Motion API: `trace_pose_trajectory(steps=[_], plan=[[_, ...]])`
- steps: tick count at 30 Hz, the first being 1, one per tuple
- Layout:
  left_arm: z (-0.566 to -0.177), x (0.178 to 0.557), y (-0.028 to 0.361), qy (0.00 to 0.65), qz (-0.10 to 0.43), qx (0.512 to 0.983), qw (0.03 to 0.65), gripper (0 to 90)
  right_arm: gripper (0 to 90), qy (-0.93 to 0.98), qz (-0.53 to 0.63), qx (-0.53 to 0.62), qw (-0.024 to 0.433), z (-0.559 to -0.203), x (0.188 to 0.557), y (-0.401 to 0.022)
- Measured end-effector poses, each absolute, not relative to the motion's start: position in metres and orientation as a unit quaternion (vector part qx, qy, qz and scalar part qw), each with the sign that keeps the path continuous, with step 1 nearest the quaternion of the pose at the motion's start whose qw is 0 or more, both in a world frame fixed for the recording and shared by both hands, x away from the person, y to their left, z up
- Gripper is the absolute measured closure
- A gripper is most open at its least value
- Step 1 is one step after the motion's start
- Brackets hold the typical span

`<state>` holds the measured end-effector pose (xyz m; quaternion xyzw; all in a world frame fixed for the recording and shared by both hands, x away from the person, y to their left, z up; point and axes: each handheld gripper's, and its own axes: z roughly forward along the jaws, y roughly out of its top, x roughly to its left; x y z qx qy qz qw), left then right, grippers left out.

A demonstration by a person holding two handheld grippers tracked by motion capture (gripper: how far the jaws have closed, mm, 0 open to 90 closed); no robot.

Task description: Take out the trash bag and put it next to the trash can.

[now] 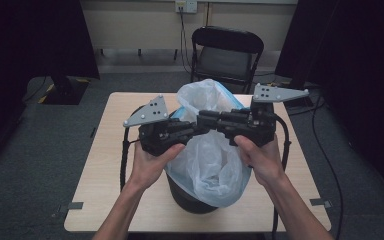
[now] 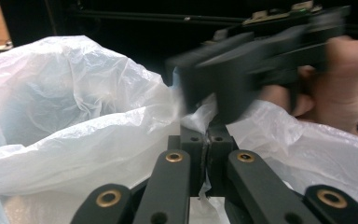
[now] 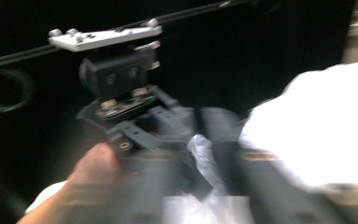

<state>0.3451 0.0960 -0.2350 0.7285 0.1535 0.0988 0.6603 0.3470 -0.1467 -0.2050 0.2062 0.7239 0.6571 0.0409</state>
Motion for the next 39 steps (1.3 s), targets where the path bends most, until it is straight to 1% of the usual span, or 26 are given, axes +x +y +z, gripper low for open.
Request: trace_pose_trajectory(steps=[1,4,6,8,11,13,16,17,18,19,21,23,24,26,27,29,30,31,32,33,34,35,36,37,38,39], plan=[[-0.232,0.346,0.097,0.156,0.096,0.727,0.662,89.6,44.6,0.718,0.662,0.211,0.048,-0.204,0.346,-0.150],[-0.219,0.347,0.104,0.160,0.095,0.714,0.675,89.6,28.0,0.703,0.677,0.211,0.062,-0.202,0.343,-0.162],[-0.206,0.347,0.107,0.157,0.099,0.707,0.682,89.6,22.3,0.705,0.676,0.205,0.061,-0.202,0.343,-0.167],[-0.193,0.345,0.106,0.152,0.106,0.706,0.684,89.7,16.7,0.718,0.666,0.197,0.050,-0.202,0.344,-0.166],[-0.178,0.344,0.099,0.143,0.102,0.703,0.689,89.6,15.1,0.732,0.655,0.183,0.044,-0.204,0.343,-0.158],[-0.172,0.343,0.094,0.135,0.093,0.698,0.697,89.6,15.2,0.736,0.652,0.176,0.051,-0.204,0.342,-0.150],[-0.167,0.340,0.085,0.130,0.097,0.704,0.692,89.6,15.5,0.741,0.647,0.171,0.050,-0.205,0.345,-0.139],[-0.167,0.340,0.085,0.129,0.098,0.705,0.690,89.7,16.5,0.748,0.637,0.172,0.067,-0.205,0.347,-0.135],[-0.167,0.340,0.085,0.129,0.098,0.705,0.690,89.7,16.5,0.748,0.637,0.172,0.067,-0.205,0.347,-0.135],[-0.168,0.341,0.087,0.127,0.093,0.704,0.693,89.7,17.4,0.751,0.632,0.173,0.079,-0.205,0.349,-0.135],[-0.171,0.342,0.093,0.129,0.086,0.698,0.700,89.7,22.0,0.747,0.635,0.180,0.078,-0.205,0.353,-0.141],[-0.173,0.344,0.096,0.128,0.072,0.692,0.707,89.7,26.4,0.742,0.635,0.190,0.103,-0.207,0.356,-0.144],[-0.174,0.345,0.096,0.123,0.054,0.686,0.715,89.7,28.8,0.746,0.627,0.199,0.103,-0.209,0.359,-0.144],[-0.174,0.343,0.092,0.113,0.056,0.694,0.709,89.7,34.4,0.759,0.610,0.209,0.094,-0.214,0.365,-0.138],[-0.174,0.341,0.089,0.114,0.063,0.701,0.701,89.7,41.1,0.761,0.607,0.208,0.093,-0.216,0.367,-0.135],[-0.175,0.339,0.087,0.112,0.064,0.708,0.695,89.7,64.7,0.758,0.616,0.195,0.088,-0.218,0.368,-0.133],[-0.175,0.339,0.089,0.108,0.061,0.706,0.697,89.6,73.8,0.752,0.625,0.194,0.086,-0.218,0.369,-0.133],[-0.176,0.340,0.091,0.103,0.057,0.703,0.701,89.3,86.6,0.741,0.640,0.188,0.077,-0.216,0.369,-0.136],[-0.176,0.340,0.093,0.104,0.057,0.701,0.704,89.3,86.6,0.741,0.640,0.188,0.077,-0.216,0.369,-0.136],[-0.176,0.340,0.095,0.110,0.062,0.696,0.707,87.1,88.3,0.739,0.642,0.189,0.078,-0.214,0.368,-0.137],[-0.176,0.340,0.098,0.121,0.070,0.694,0.706,76.9,89.0,0.740,0.641,0.189,0.079,-0.211,0.368,-0.138],[-0.177,0.339,0.104,0.140,0.091,0.690,0.705,54.3,89.5,0.741,0.639,0.189,0.084,-0.205,0.367,-0.140],[-0.177,0.339,0.104,0.140,0.091,0.690,0.705,43.9,89.5,0.741,0.639,0.189,0.084,-0.205,0.367,-0.140],[-0.178,0.338,0.109,0.154,0.116,0.682,0.705,33.8,89.6,0.737,0.642,0.190,0.093,-0.196,0.365,-0.144],[-0.178,0.338,0.109,0.154,0.116,0.682,0.705,27.1,89.6,0.737,0.642,0.190,0.093,-0.196,0.365,-0.144],[-0.179,0.338,0.112,0.159,0.122,0.680,0.705,27.1,89.6,0.734,0.645,0.190,0.098,-0.191,0.363,-0.146]])
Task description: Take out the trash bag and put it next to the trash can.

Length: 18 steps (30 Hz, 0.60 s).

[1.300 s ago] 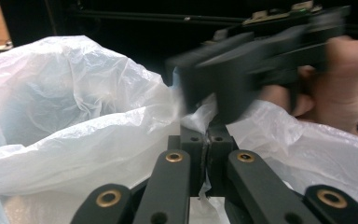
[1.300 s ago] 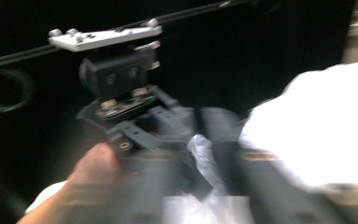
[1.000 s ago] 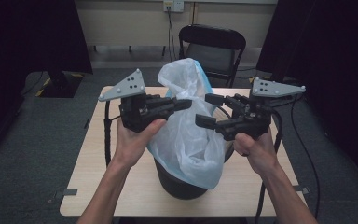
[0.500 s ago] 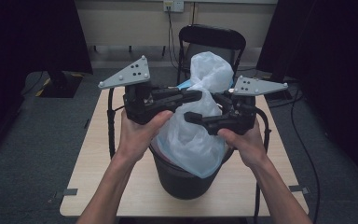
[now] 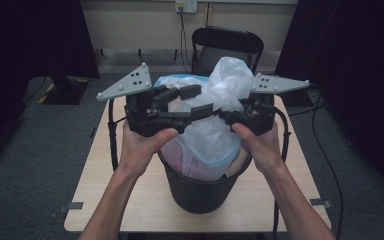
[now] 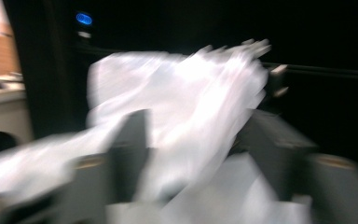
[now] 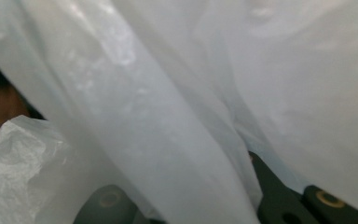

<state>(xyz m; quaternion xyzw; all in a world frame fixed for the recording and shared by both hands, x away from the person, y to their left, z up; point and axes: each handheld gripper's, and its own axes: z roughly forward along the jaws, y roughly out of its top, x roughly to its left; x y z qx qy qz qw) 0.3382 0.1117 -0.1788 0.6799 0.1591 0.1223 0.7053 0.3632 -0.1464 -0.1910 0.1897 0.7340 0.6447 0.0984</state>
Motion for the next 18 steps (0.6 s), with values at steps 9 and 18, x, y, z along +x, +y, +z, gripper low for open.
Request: trace_pose_trajectory(steps=[9,18], plan=[[-0.184,0.338,0.100,0.185,0.167,0.695,0.674,5.6,89.6,0.722,0.647,0.199,0.144,-0.149,0.353,-0.141],[-0.202,0.356,0.073,0.208,0.144,0.723,0.642,0.0,89.7,0.722,0.653,0.184,0.135,-0.141,0.339,-0.129]])
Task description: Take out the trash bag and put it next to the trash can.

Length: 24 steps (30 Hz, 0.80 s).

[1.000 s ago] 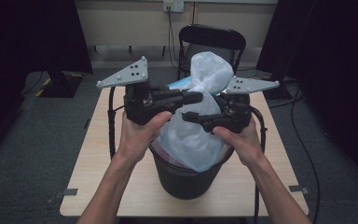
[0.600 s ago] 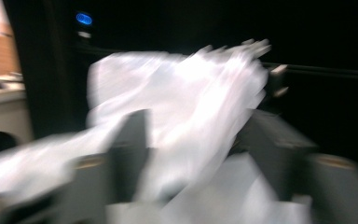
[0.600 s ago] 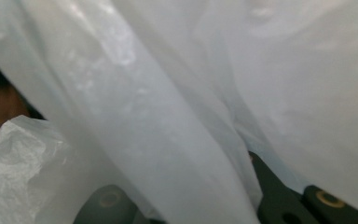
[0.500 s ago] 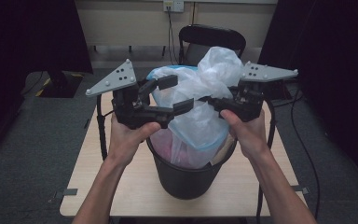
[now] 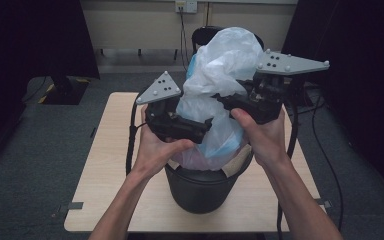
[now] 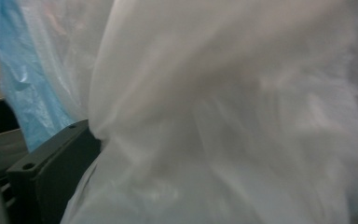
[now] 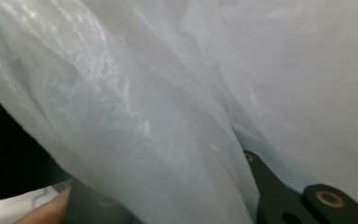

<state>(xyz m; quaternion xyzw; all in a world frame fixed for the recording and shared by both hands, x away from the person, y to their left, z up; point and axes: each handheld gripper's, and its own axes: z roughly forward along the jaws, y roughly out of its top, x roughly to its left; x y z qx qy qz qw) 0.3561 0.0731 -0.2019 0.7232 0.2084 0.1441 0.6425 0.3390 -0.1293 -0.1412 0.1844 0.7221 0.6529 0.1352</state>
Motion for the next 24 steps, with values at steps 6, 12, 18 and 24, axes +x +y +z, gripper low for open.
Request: trace_pose_trajectory(steps=[6,12,18,24], plan=[[-0.203,0.363,0.066,0.188,0.121,0.730,0.646,8.7,89.8,0.714,0.667,0.185,0.099,-0.145,0.340,-0.132],[-0.203,0.362,0.071,0.135,0.109,0.738,0.652,61.8,89.8,0.709,0.675,0.181,0.091,-0.145,0.340,-0.136],[-0.199,0.359,0.081,0.124,0.104,0.735,0.658,89.8,63.3,0.705,0.679,0.183,0.093,-0.144,0.339,-0.135],[-0.191,0.358,0.098,0.135,0.114,0.723,0.668,89.9,21.3,0.694,0.686,0.195,0.099,-0.146,0.336,-0.148]])
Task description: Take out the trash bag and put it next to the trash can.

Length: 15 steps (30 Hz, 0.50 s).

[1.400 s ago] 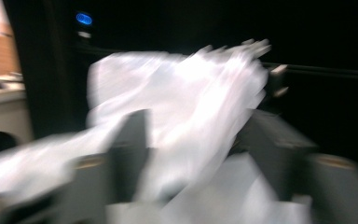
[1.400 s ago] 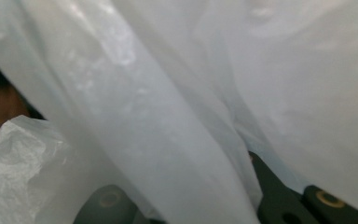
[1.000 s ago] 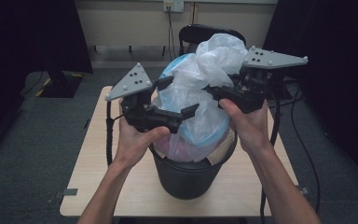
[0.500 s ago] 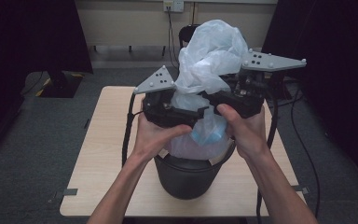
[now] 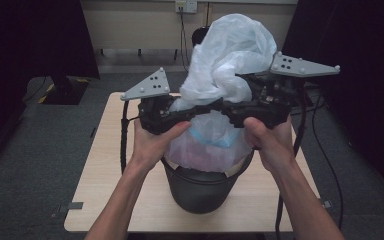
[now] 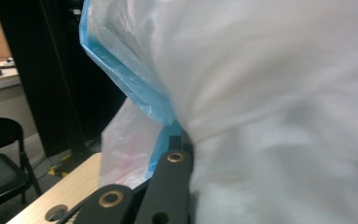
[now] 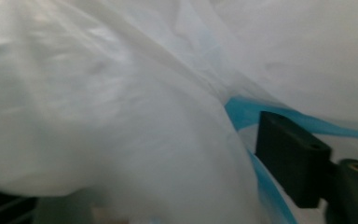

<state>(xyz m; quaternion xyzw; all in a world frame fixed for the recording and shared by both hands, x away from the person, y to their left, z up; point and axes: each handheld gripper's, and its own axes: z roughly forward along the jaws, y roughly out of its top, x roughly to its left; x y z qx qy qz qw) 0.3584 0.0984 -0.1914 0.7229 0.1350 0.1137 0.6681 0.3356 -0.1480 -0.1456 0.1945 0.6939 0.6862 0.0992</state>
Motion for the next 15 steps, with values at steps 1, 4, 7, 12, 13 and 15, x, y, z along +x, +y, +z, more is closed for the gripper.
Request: trace_pose_trajectory(steps=[1,4,7,12,13,15], plan=[[-0.190,0.358,0.102,0.138,0.112,0.720,0.671,89.9,19.8,0.692,0.687,0.194,0.105,-0.146,0.334,-0.152],[-0.188,0.359,0.110,0.144,0.114,0.713,0.676,89.9,15.9,0.686,0.690,0.201,0.116,-0.149,0.330,-0.169],[-0.185,0.359,0.118,0.148,0.119,0.706,0.682,89.9,15.8,0.683,0.692,0.199,0.120,-0.153,0.328,-0.178],[-0.178,0.358,0.129,0.152,0.124,0.696,0.691,89.9,19.8,0.683,0.689,0.208,0.125,-0.173,0.328,-0.197],[-0.176,0.358,0.129,0.149,0.125,0.694,0.693,89.9,22.7,0.683,0.688,0.208,0.127,-0.179,0.329,-0.199],[-0.173,0.356,0.131,0.148,0.132,0.693,0.694,89.9,28.3,0.683,0.687,0.211,0.129,-0.189,0.331,-0.204]])
